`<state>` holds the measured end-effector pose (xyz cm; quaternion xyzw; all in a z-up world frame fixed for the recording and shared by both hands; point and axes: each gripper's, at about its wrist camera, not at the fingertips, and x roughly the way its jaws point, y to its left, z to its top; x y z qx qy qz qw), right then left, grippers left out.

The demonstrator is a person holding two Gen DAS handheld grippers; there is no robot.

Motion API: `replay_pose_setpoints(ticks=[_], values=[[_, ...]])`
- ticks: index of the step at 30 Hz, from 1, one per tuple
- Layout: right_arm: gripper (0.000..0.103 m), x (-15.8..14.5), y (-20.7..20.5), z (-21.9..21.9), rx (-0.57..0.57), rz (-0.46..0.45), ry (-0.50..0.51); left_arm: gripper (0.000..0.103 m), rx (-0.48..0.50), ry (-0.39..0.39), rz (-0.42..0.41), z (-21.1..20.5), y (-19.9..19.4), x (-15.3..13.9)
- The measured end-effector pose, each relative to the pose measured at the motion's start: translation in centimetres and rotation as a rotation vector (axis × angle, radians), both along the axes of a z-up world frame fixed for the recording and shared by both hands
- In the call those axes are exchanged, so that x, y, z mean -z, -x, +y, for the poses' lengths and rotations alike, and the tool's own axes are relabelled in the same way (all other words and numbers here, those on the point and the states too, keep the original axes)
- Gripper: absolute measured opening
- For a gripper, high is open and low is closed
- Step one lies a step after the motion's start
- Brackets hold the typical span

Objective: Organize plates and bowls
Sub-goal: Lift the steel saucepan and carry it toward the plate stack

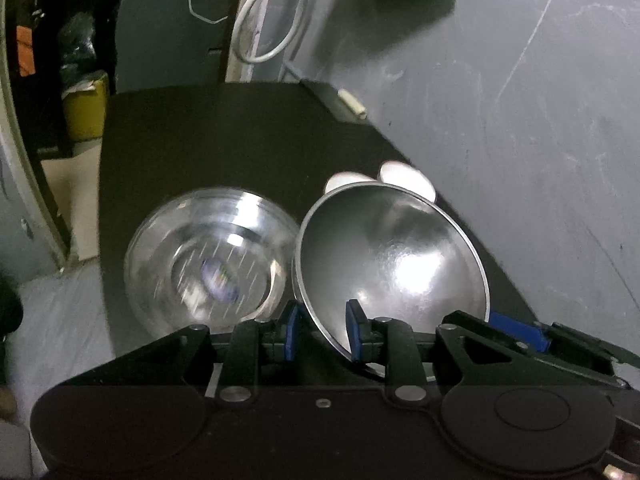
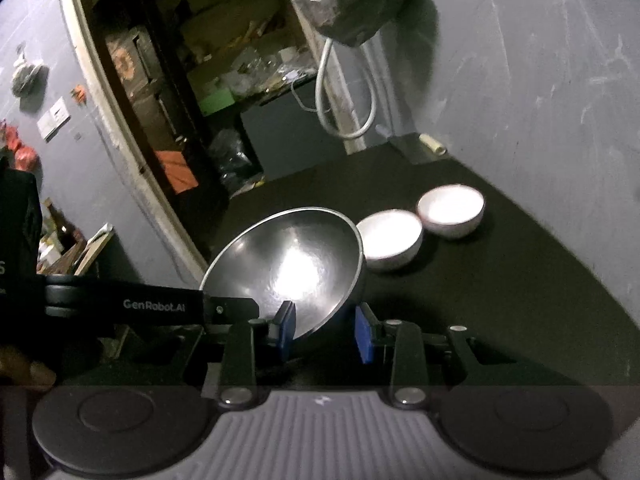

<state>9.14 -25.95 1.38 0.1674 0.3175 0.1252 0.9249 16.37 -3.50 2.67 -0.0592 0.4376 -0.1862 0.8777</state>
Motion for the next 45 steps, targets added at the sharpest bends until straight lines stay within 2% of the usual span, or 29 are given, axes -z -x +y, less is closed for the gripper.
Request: replay_pose_setpoints(ticks=[10, 19, 26, 32, 45], values=[[0.036, 0.8, 3.7, 2.7, -0.057, 0.089, 0.012, 0.027, 0.014, -0.023, 0.061, 3.0, 3.9, 1.7], [0.036, 2.0, 4.5, 4.6, -0.126, 0.179, 0.032, 0.027, -0.004, -0.036, 0.153, 4.9, 5.9, 4.0], [0.036, 2.8, 4.6, 5.0, -0.159, 0.229, 0.034, 0.028, -0.004, -0.055, 0.192, 5.2, 6.8, 4.7], [0.036, 3.0, 4.5, 5.3, -0.172, 0.250, 0.037, 0.027, -0.012, -0.063, 0.221, 5.5, 7.0, 5.3], [0.036, 3.1, 4.3, 5.2, -0.173, 0.258, 0.033, 0.030, -0.009, -0.071, 0.221, 5.2, 7.0, 5.3]])
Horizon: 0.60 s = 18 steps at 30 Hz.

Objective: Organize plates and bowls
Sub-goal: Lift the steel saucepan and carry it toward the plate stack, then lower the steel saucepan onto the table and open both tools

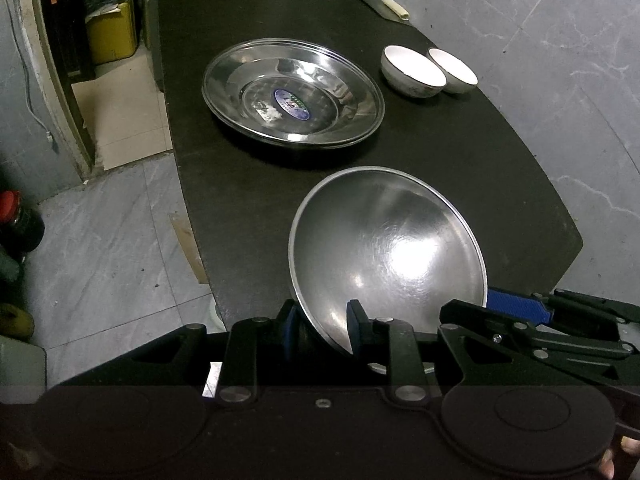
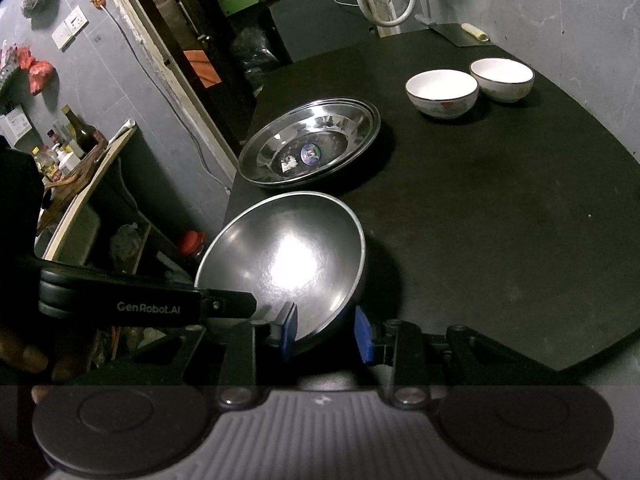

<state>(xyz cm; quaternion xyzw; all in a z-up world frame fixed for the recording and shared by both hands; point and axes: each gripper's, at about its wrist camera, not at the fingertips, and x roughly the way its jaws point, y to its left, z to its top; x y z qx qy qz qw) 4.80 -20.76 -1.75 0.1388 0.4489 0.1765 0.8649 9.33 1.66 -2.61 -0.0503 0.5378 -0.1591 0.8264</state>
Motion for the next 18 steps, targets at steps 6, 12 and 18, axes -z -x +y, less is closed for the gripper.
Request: replay_pose_setpoints(ticks=[6, 12, 18], values=[[0.036, 0.1, -0.1, 0.0, -0.004, -0.001, -0.003, 0.036, 0.000, 0.001, -0.004, -0.1, 0.0, -0.1], [0.040, -0.3, 0.0, 0.0, -0.006, -0.025, 0.010, 0.053, -0.019, 0.001, -0.032, 0.2, 0.1, -0.6], [0.053, -0.6, 0.0, -0.4, 0.007, -0.051, 0.016, 0.072, -0.035, 0.011, -0.056, 1.0, 0.4, -1.6]])
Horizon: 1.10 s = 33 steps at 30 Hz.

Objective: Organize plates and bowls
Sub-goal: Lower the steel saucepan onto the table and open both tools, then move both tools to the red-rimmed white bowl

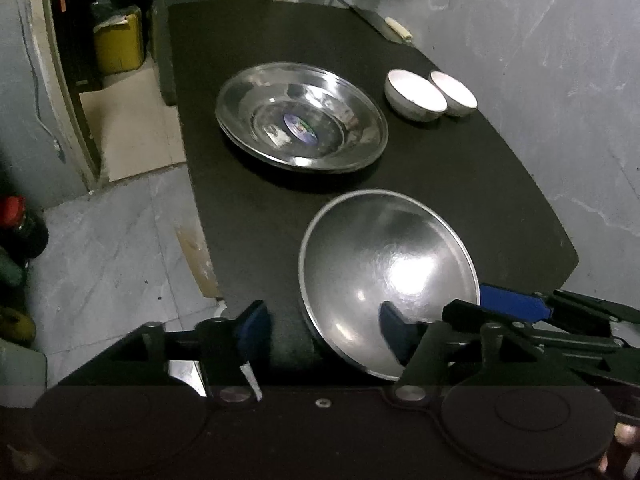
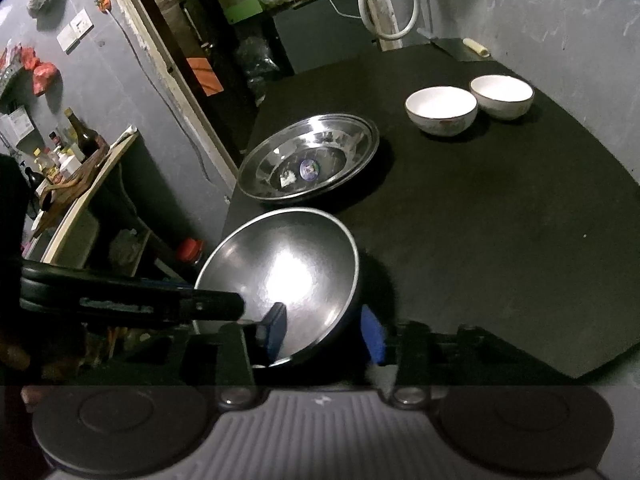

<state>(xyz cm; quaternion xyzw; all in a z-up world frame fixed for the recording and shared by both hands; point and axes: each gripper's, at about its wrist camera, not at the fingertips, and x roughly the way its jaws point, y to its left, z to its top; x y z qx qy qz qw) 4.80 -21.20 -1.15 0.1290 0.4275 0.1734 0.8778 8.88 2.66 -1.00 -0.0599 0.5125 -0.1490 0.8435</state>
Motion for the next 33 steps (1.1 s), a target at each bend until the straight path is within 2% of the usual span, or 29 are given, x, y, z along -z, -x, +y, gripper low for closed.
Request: replay_pose_setpoints(ticks=[3, 8, 11, 15, 23, 33], values=[[0.064, -0.2, 0.0, -0.2, 0.005, -0.013, 0.000, 0.079, -0.025, -0.012, -0.034, 0.6, 0.1, -0.8], [0.095, -0.3, -0.3, -0.5, 0.022, -0.035, 0.024, 0.102, -0.102, -0.016, -0.107, 1.5, -0.5, -2.2], [0.102, -0.5, -0.7, -0.6, 0.024, -0.049, 0.034, 0.102, -0.153, -0.019, -0.113, 1.6, -1.4, -2.5], [0.103, -0.5, -1.4, -1.0, 0.037, -0.057, 0.050, 0.102, -0.171, -0.046, -0.105, 1.3, -2.7, -2.4], [0.103, 0.2, -3.4, -2.9, 0.112, -0.067, 0.065, 0.102, -0.188, -0.079, -0.151, 0.5, -5.4, -2.3], [0.103, 1.6, -8.5, -6.5, 0.204, -0.065, 0.057, 0.102, -0.131, -0.091, -0.240, -2.6, -12.4, -2.6]])
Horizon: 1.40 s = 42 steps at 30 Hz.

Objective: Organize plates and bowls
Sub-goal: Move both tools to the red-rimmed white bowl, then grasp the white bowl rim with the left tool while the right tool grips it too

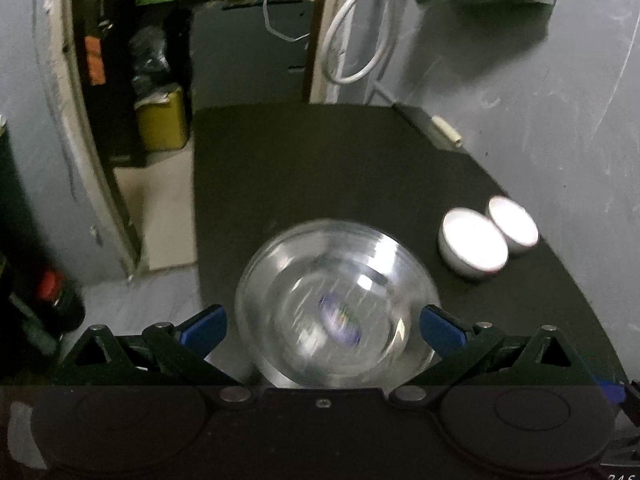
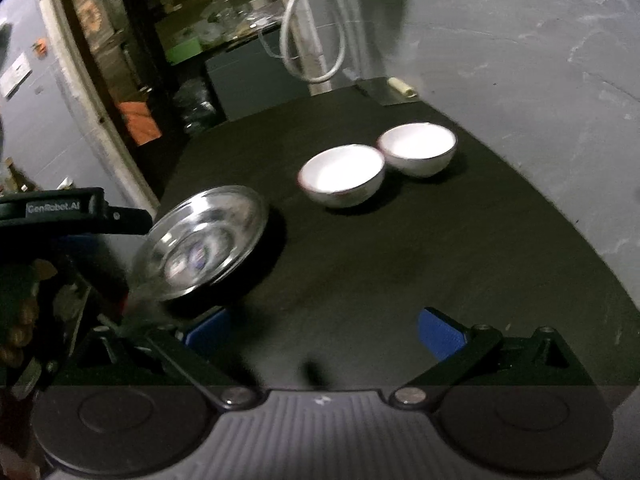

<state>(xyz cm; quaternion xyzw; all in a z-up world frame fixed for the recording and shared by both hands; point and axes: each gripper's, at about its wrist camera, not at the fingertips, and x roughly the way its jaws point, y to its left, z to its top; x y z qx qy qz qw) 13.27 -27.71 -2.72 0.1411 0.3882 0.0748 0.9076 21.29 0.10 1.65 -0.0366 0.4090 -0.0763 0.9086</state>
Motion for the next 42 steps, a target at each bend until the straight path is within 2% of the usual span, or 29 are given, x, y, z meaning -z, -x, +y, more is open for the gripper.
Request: replay_pose_setpoints(ticks=[6, 13, 19, 22, 25, 30, 32, 36, 39, 42], values=[[0.103, 0.6, -4.2, -2.6, 0.074, -0.028, -0.028, 0.102, 0.074, -0.037, -0.036, -3.2, -4.9, 0.5], [0.103, 2.0, -8.8, -4.3, 0.127, -0.030, -0.102, 0.102, 0.168, -0.094, -0.034, -7.3, -10.4, 1.5], [0.102, 3.0, -11.3, -4.5, 0.140, -0.034, -0.132, 0.102, 0.246, -0.116, -0.005, -9.8, -12.8, 2.9], [0.096, 3.4, -12.1, -4.5, 0.142, -0.030, -0.134, 0.101, 0.267, -0.117, 0.021, -10.7, -13.5, 3.7], [0.086, 3.8, -12.9, -4.6, 0.137, -0.025, -0.139, 0.095, 0.280, -0.106, 0.046, -11.2, -14.1, 4.4], [0.073, 4.2, -14.0, -4.6, 0.122, -0.016, -0.153, 0.073, 0.285, -0.053, 0.105, -11.7, -14.7, 5.3], [0.064, 4.4, -14.2, -4.5, 0.109, -0.013, -0.161, 0.068, 0.289, -0.031, 0.112, -11.8, -14.7, 5.4], [0.055, 4.6, -14.6, -4.3, 0.094, -0.007, -0.172, 0.048, 0.292, 0.008, 0.141, -12.1, -14.9, 5.6], [0.045, 4.6, -14.8, -4.0, 0.077, -0.003, -0.176, 0.037, 0.288, 0.035, 0.153, -12.1, -14.9, 5.8], [0.040, 4.7, -15.0, -3.8, 0.067, 0.003, -0.181, 0.034, 0.280, 0.057, 0.160, -11.9, -14.8, 5.9]])
